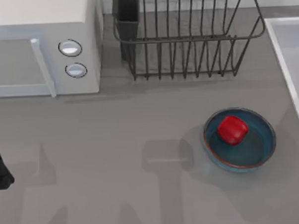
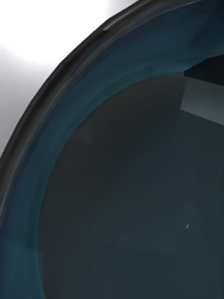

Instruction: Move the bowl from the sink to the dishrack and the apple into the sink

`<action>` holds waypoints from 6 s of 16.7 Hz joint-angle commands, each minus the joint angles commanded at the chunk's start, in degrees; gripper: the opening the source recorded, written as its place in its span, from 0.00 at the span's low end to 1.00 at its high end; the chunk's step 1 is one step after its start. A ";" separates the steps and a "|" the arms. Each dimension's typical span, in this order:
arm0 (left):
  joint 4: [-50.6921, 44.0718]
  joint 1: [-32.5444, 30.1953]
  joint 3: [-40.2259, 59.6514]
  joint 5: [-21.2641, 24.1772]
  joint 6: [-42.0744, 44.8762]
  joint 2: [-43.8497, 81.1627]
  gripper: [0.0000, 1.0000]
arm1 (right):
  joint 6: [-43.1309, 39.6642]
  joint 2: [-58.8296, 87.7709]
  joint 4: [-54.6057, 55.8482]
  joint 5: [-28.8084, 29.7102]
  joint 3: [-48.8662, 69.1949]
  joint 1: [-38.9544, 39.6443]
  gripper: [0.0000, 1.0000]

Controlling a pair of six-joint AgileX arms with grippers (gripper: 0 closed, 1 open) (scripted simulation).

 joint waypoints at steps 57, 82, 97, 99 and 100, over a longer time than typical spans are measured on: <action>0.00 0.00 0.00 0.00 0.00 0.00 1.00 | 21.47 -59.71 55.84 48.55 -31.88 67.23 0.00; 0.00 0.00 0.00 0.00 0.00 0.00 1.00 | 21.18 -37.97 96.32 39.55 -50.29 57.90 0.08; 0.00 0.00 0.00 0.00 0.00 0.00 1.00 | 21.18 -37.97 96.32 39.55 -50.29 57.90 1.00; 0.00 0.00 0.00 0.00 0.00 0.00 1.00 | 21.18 -37.97 96.32 39.55 -50.29 57.90 1.00; 0.00 0.00 0.00 0.00 0.00 0.00 1.00 | 21.18 -37.97 96.32 39.55 -50.29 57.90 1.00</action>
